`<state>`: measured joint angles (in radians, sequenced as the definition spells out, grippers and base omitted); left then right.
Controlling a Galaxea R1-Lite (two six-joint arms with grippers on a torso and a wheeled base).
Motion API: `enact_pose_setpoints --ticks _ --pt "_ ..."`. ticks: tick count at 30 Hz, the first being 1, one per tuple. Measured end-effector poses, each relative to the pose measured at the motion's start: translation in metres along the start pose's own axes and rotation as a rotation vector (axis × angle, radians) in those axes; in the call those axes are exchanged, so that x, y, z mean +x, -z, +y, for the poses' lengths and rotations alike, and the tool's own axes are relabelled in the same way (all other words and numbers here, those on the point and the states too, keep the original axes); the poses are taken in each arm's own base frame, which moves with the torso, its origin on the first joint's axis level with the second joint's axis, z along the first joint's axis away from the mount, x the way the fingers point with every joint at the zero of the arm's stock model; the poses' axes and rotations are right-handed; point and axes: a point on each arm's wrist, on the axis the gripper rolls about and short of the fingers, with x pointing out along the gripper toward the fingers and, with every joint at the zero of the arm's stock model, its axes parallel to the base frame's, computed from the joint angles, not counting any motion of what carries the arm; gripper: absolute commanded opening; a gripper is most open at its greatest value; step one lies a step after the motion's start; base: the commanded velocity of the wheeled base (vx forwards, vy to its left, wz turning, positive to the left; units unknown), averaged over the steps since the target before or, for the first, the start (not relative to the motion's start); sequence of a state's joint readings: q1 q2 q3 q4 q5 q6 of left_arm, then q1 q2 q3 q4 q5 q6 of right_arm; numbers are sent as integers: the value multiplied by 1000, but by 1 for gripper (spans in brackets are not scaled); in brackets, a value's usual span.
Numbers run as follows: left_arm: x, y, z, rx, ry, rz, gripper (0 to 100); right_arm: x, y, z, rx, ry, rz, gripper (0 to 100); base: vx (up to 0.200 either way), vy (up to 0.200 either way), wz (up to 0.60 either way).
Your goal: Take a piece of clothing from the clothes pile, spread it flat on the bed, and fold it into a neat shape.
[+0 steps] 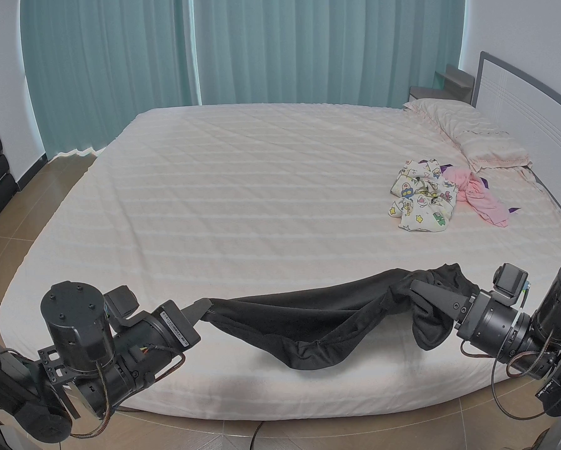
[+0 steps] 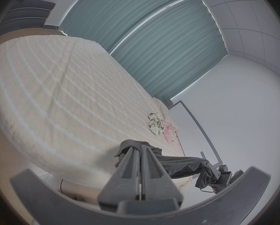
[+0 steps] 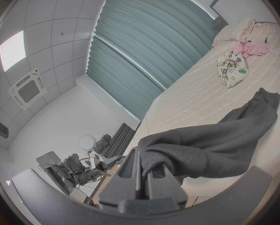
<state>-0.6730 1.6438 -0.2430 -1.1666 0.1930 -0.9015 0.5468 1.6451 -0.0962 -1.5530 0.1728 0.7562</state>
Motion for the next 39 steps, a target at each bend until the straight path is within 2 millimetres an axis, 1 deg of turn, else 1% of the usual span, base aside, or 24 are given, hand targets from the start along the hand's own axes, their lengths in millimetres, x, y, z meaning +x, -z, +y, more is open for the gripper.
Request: enact_pose_setpoints --ticks 6,13,18,21,24,28,32,35,37,39 --pt "-8 -3 -5 -4 33 -11 0 -11 -8 12 -10 -76 -24 0 -200 0 0" --pt "-23 -10 -14 4 92 -42 0 -36 -18 39 -38 -245 -63 0 -200 0 0" --pt "-38 -19 -22 20 150 -85 0 -55 -33 61 -64 -374 -136 0 0 0 0" --pt "-45 -25 -27 24 180 -112 0 -58 -46 73 -69 -412 -176 0 0 0 0" --pt "-51 -31 -32 26 200 -136 0 -54 -69 86 -57 -417 -225 0 0 0 0" --pt "-54 -39 -37 27 211 -159 0 -48 -106 101 -28 -399 -299 0 0 0 0" --pt "-54 -44 -41 30 204 -169 0 -37 -145 110 -17 -354 -369 0 0 0 0" --pt "-51 -48 -42 33 192 -176 0 -19 -167 104 -18 -299 -397 0 0 0 0" --pt "-47 -49 -41 35 173 -178 0 -4 -177 92 -17 -255 -402 0 0 0 0" --pt "-41 -50 -39 38 148 -177 0 12 -179 77 -9 -207 -391 0 0 0 0"
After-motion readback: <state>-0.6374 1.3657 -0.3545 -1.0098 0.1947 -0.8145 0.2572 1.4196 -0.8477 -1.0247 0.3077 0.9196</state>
